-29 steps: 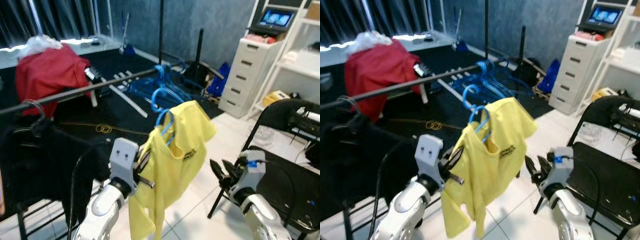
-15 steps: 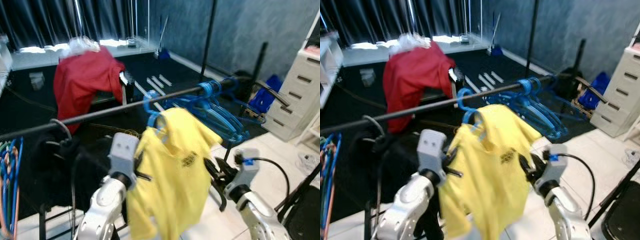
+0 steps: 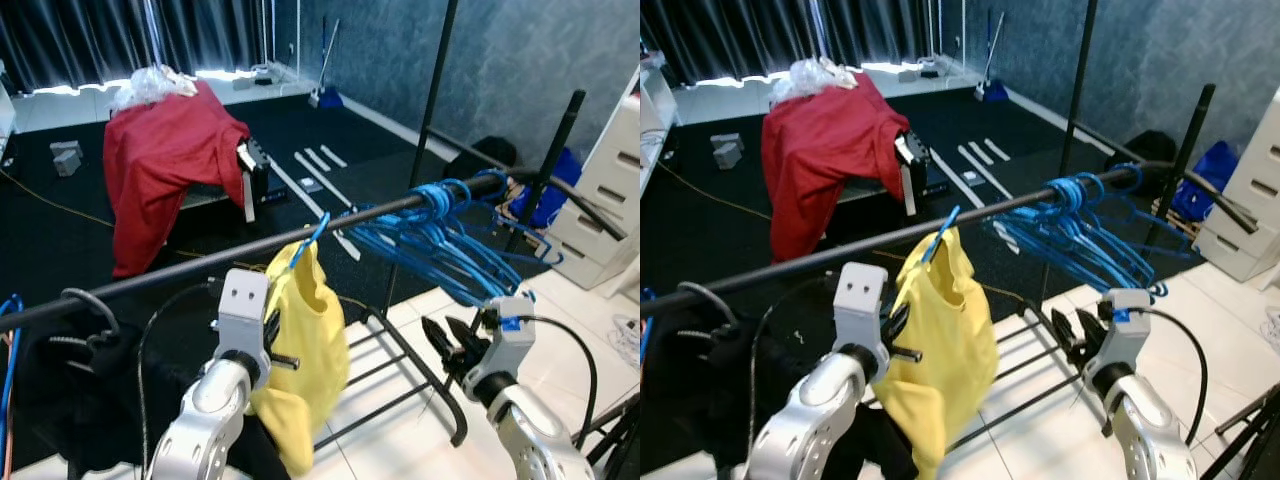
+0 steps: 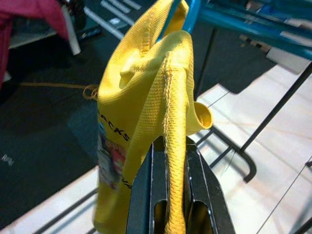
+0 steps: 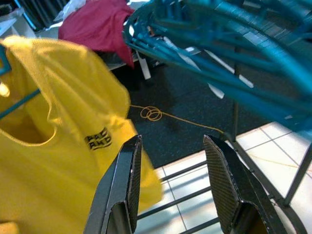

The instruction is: Hang hanger

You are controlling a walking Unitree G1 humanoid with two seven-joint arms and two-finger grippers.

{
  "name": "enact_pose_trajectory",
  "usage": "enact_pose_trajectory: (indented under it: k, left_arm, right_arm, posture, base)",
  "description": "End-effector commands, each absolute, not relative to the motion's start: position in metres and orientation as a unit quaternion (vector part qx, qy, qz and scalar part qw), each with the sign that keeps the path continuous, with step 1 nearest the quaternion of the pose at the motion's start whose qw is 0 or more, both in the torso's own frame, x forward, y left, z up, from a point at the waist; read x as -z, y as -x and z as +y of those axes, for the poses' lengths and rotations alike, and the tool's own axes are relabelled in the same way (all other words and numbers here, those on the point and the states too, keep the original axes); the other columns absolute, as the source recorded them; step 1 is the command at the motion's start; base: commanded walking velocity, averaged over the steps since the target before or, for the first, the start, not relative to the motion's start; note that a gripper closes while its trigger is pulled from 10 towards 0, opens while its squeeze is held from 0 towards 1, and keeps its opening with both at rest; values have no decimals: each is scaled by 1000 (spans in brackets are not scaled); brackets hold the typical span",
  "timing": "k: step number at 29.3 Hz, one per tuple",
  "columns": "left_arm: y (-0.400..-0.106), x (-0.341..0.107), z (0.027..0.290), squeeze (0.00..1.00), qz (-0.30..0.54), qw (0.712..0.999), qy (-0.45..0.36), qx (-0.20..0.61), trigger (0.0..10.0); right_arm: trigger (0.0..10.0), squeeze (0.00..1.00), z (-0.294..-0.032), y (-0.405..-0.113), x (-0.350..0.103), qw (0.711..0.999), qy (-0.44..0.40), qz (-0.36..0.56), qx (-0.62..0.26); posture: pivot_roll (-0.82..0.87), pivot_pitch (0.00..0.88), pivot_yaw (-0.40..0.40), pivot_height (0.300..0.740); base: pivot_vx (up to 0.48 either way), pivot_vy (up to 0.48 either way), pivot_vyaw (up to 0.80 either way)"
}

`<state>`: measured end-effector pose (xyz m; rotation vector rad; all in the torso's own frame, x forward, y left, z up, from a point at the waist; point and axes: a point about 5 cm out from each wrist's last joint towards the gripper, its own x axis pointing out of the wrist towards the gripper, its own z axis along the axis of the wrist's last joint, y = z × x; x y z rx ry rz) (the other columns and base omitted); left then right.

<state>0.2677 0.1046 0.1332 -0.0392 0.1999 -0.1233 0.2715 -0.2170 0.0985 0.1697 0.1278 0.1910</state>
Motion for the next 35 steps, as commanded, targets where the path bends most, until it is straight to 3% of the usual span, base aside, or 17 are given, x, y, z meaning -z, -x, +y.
enact_pose_trajectory:
  k: [1,8,9,13,19,24,25,27,28,35]
  left_arm:
    - [-266,-136,104,0,102,993,46,33,10000]
    - [-255,-126,91,0,152,984,55,74,10000]
    - [-252,-123,88,1000,161,981,54,92,10000]
    - [-240,-117,73,1000,176,965,30,194,10000]
    - [-234,-119,77,1000,131,952,25,277,10000]
    - [-238,-127,107,1000,59,967,65,241,10000]
    - [-239,-126,118,820,52,970,100,216,10000]
    - [-240,-126,126,820,48,971,125,200,10000]
    - [-238,-124,130,0,48,970,133,196,10000]
    - [-232,-115,136,0,55,973,129,181,10000]
  right_arm:
    - [10000,0,-218,-271,-96,989,-92,72,-92]
    - [10000,0,-218,-269,-95,989,-92,76,-90]
    - [10000,0,-218,-269,-94,989,-92,77,-90]
    - [10000,0,-219,-268,-93,989,-90,81,-89]
    - [10000,0,-220,-266,-92,988,-91,83,-89]
    - [10000,0,-222,-265,-90,988,-93,85,-88]
    - [10000,0,-222,-264,-90,988,-94,85,-87]
    - [10000,0,-223,-264,-90,988,-95,86,-86]
    - [10000,0,-223,-263,-89,988,-96,87,-86]
    - [10000,0,-224,-263,-88,987,-98,90,-85]
  posture:
    - [-105,0,-32,740]
    - [-102,0,-32,740]
    - [-101,0,-32,740]
    - [-94,0,-35,740]
    - [-88,0,-37,740]
    - [-84,0,-37,740]
    - [-82,0,-39,740]
    - [-82,0,-39,740]
    - [-83,0,-39,740]
    - [-73,0,-47,740]
  base:
    - [0,0,0]
    - [0,0,0]
    - [0,0,0]
    - [0,0,0]
    - [0,0,0]
    - [0,0,0]
    - [0,0,0]
    - [0,0,0]
    - [0,0,0]
    - [-422,0,0]
